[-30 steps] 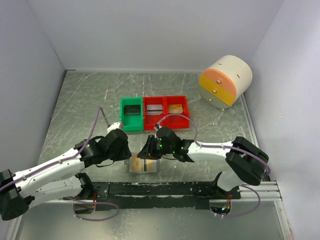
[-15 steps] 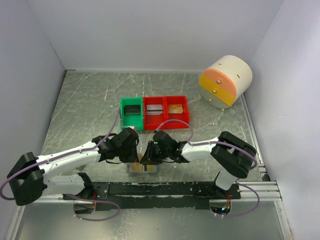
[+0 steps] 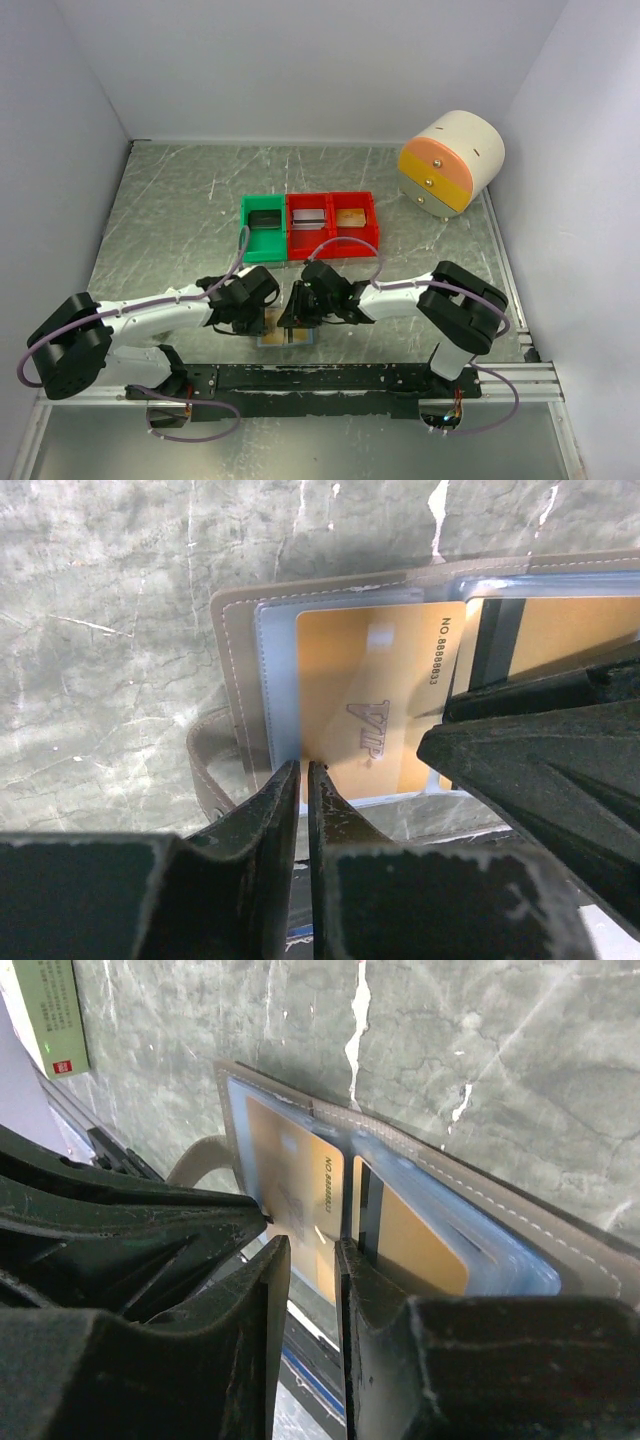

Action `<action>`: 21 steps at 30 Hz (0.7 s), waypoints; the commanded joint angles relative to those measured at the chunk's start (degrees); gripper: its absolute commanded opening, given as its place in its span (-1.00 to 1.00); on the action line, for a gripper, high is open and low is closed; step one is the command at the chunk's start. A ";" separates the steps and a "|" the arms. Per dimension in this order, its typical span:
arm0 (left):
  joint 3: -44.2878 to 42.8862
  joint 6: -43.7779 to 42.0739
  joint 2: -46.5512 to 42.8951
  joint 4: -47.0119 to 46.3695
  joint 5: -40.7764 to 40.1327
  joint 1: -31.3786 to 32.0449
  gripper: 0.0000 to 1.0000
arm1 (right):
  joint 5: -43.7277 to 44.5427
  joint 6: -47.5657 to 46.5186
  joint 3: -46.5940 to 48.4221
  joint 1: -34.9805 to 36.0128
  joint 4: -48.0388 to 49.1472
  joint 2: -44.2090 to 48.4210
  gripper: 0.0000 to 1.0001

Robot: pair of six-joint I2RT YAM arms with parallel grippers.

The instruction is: Take the credit cards out of the card holder

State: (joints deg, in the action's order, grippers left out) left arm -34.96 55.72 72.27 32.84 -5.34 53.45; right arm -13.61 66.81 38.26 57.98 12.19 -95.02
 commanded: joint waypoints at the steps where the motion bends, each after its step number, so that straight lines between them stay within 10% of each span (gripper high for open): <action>1: 1.33 0.78 -0.92 -0.26 -1.53 -0.26 -0.60 | 2.41 -0.61 1.02 0.64 -2.75 -1.74 -0.49; 21: 1.30 0.41 -0.29 0.04 -1.64 -0.27 -0.67 | 8.59 0.28 3.84 2.31 -10.24 -1.17 -0.52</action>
State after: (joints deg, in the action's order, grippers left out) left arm -34.04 55.99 72.16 32.16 -5.39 53.45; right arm -9.13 68.20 40.40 59.57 8.23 -95.42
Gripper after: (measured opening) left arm 0.165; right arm 0.238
